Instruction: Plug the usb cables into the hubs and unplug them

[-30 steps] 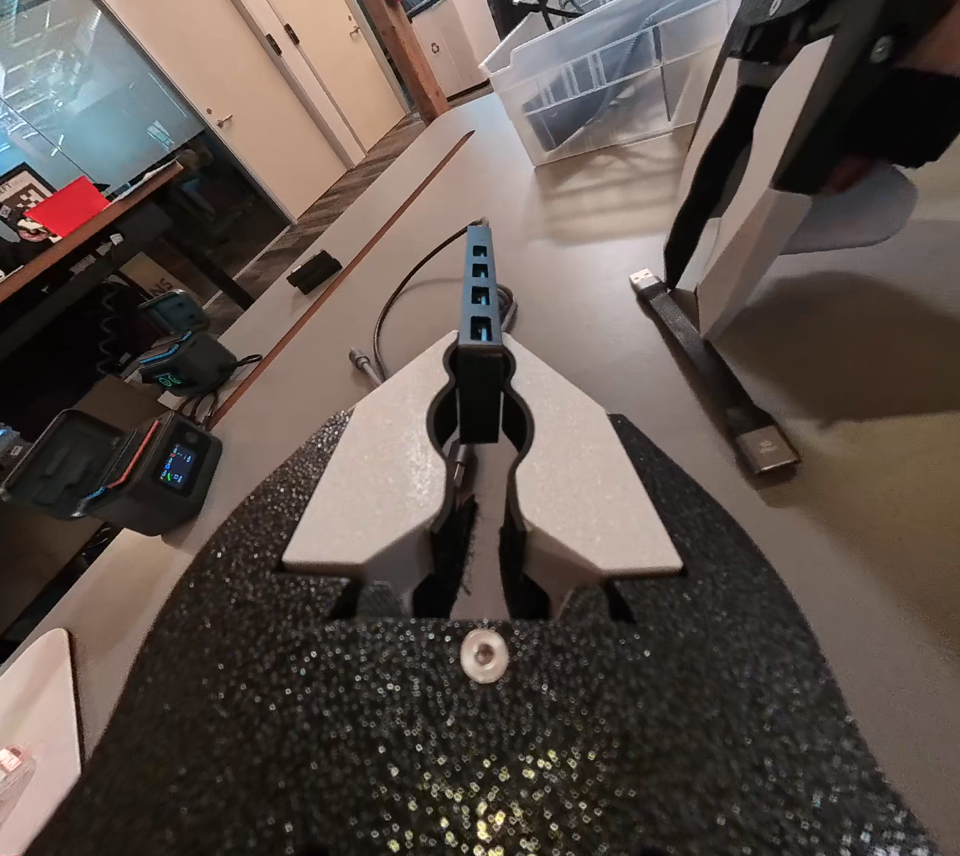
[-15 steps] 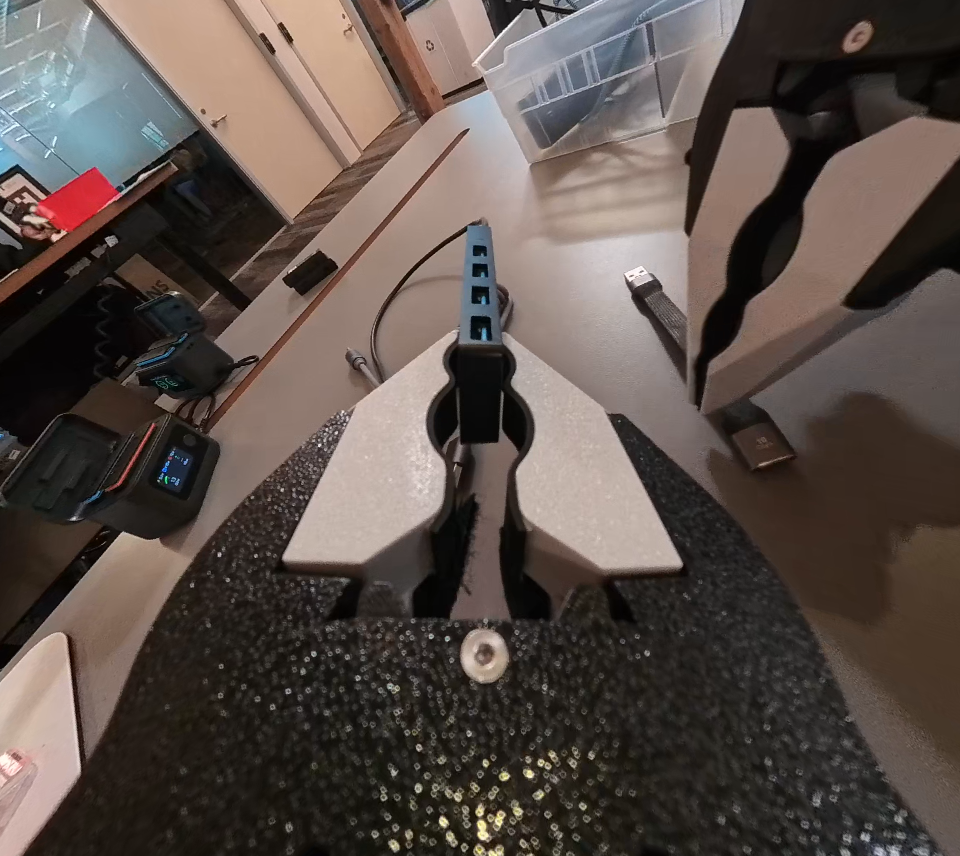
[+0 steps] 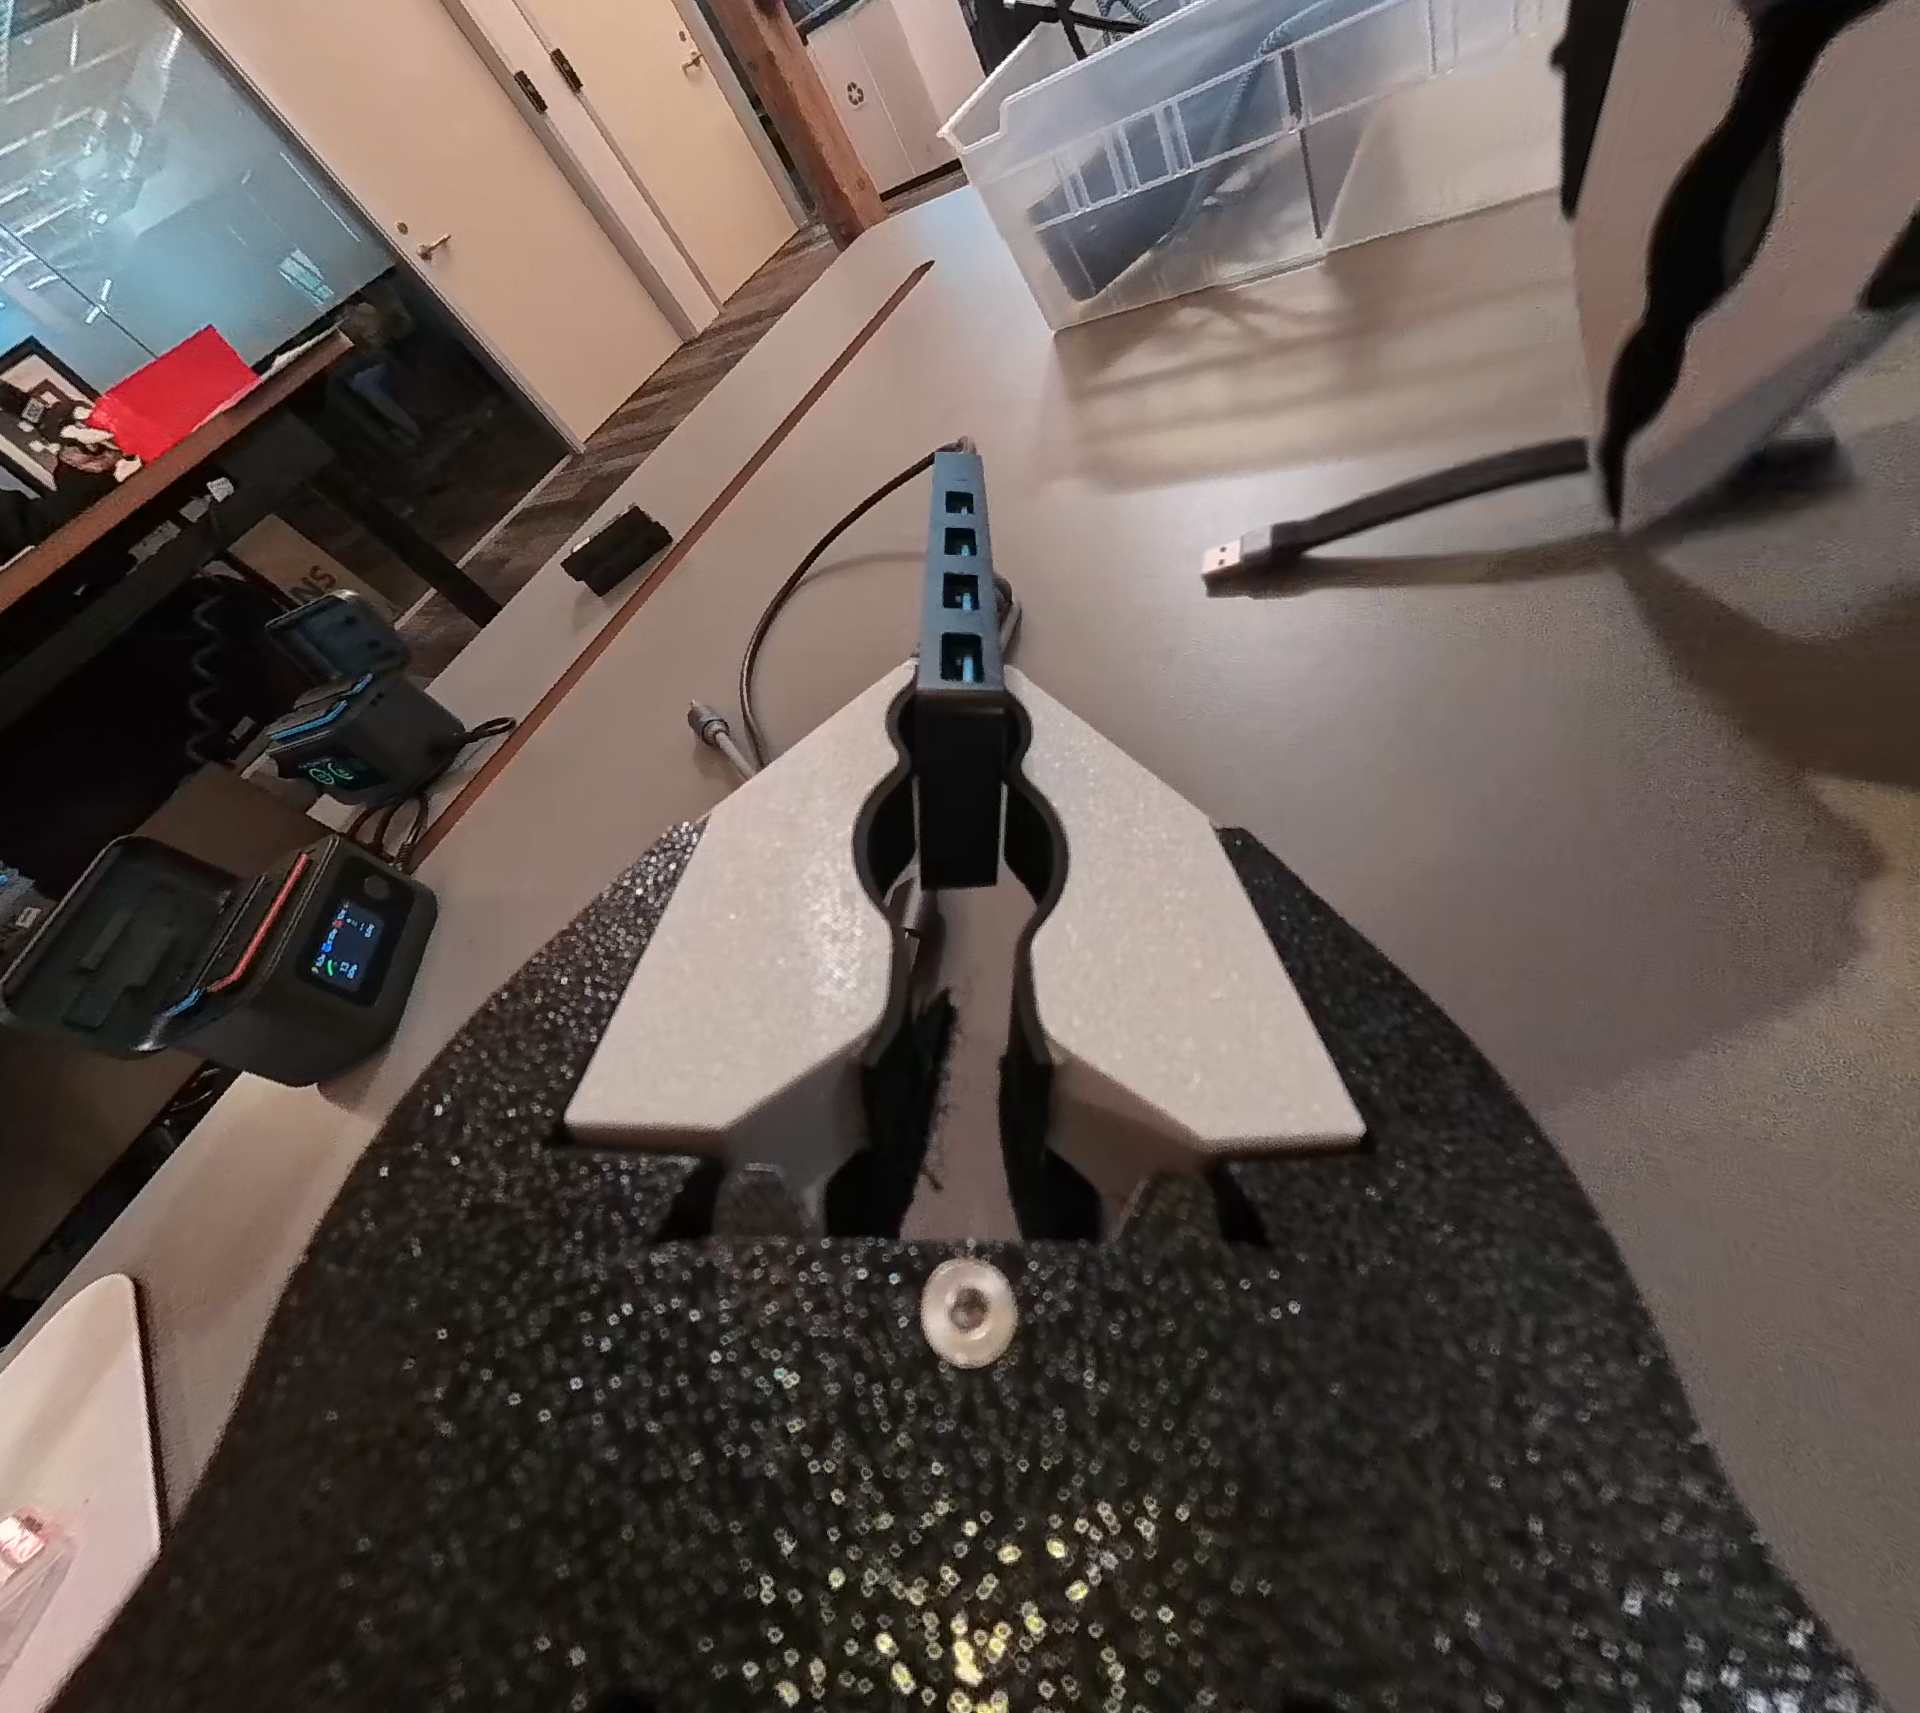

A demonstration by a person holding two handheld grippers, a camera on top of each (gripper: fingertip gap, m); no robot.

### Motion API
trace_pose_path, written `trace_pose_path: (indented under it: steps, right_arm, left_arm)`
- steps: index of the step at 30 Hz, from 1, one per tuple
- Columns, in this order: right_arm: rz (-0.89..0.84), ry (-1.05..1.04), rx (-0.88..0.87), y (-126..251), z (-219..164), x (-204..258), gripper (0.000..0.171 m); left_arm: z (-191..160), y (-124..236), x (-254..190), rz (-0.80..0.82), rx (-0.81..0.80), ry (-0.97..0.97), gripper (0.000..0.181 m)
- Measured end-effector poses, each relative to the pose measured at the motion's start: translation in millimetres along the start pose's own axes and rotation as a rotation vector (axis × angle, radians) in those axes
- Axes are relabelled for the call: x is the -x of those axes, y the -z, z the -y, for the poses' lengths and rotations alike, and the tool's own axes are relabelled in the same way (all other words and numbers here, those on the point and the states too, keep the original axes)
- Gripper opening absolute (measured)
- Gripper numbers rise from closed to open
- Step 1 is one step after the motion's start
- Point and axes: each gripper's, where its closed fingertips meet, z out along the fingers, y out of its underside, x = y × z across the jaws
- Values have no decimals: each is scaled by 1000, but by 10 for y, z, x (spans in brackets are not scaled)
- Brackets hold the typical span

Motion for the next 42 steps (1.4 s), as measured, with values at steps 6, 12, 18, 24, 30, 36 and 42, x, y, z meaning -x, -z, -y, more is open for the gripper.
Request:
trace_pose_path:
  steps: [6, 12, 18, 24, 30, 36, 42]
  right_arm:
    - [-80, -140, -325, 85, 319, -421, 40]
    - [-37, -118, -388, -164, 403, -563, 33]
    - [42, -82, -427, -202, 457, -618, 13]
    - [341, -85, -697, 215, 716, -288, 12]
    - [767, -112, -902, 753, 806, 82, 12]
    - [822, -116, -926, 827, 787, 130, 12]
    - [762, -101, -917, 809, 808, 138, 12]
  left_arm:
    - [-8, -17, -33, -13, 4, -3, 8]
    - [7, -5, -30, -11, 0, -9, 8]
    - [2, -13, -44, -17, 2, -14, 8]
    - [26, -9, -34, 2, -9, -56, 8]
    - [98, -1, -91, 9, -38, -138, 9]
    - [119, -2, -144, -5, -47, -176, 8]
    - [114, -7, -163, -11, -43, -186, 9]
